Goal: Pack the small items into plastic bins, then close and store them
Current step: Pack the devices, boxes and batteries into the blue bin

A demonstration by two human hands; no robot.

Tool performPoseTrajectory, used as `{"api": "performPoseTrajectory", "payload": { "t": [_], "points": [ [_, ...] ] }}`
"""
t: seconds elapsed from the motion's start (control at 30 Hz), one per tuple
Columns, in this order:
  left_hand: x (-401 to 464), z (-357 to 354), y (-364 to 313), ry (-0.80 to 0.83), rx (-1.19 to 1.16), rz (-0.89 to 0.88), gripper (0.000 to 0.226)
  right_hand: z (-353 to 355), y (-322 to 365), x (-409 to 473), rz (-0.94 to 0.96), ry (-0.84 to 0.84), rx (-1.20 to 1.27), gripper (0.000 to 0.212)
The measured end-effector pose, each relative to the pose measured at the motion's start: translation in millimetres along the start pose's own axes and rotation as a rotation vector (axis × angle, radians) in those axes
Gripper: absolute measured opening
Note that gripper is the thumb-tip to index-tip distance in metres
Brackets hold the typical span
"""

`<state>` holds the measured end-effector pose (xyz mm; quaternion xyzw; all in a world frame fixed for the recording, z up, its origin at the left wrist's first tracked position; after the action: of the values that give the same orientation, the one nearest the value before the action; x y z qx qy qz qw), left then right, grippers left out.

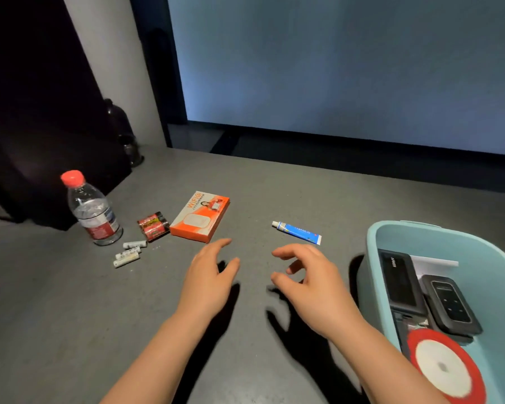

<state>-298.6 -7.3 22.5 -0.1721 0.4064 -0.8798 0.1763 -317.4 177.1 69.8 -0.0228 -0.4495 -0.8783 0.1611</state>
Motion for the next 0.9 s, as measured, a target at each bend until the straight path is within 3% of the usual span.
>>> {"api": "performPoseTrajectory", "payload": {
  "t": [0.13,0.27,0.47,0.57,0.73,0.9],
  "points": [
    [34,12,28,-0.022,0.048,0.038,0.046,-41,-14,33,-0.093,-0.011,-0.102,0.039],
    [76,14,46,-0.014,0.225,0.026,0.064,-66,-44,85,-0.216,-0.022,-0.285,0.052],
    [137,-1,77,0.121,0.561,0.097,0.092,-66,-96,141,-0.269,0.063,-0.685,0.039],
    [151,-14,88,0.205,0.654,0.145,0.100,-69,-111,148,-0.290,0.126,-0.745,0.038],
    [151,-23,81,0.175,0.572,0.111,0.095,-70,-100,142,-0.173,0.028,-0.886,0.024],
    [117,-18,58,0.165,0.115,0.240,0.099,-58,-74,127,-0.325,0.005,-0.584,0.024]
  ]
}}
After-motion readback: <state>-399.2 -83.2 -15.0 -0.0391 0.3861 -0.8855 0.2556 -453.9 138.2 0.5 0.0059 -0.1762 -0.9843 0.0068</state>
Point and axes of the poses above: each hand's wrist, its own x-axis towards the middle knuckle, its own z-axis out of the back of the hand, y = z × x, the point moved 7 cm from there along x, towards the middle knuckle, and after that the axes turned 6 degrees about -y, right-handed, at the moved point
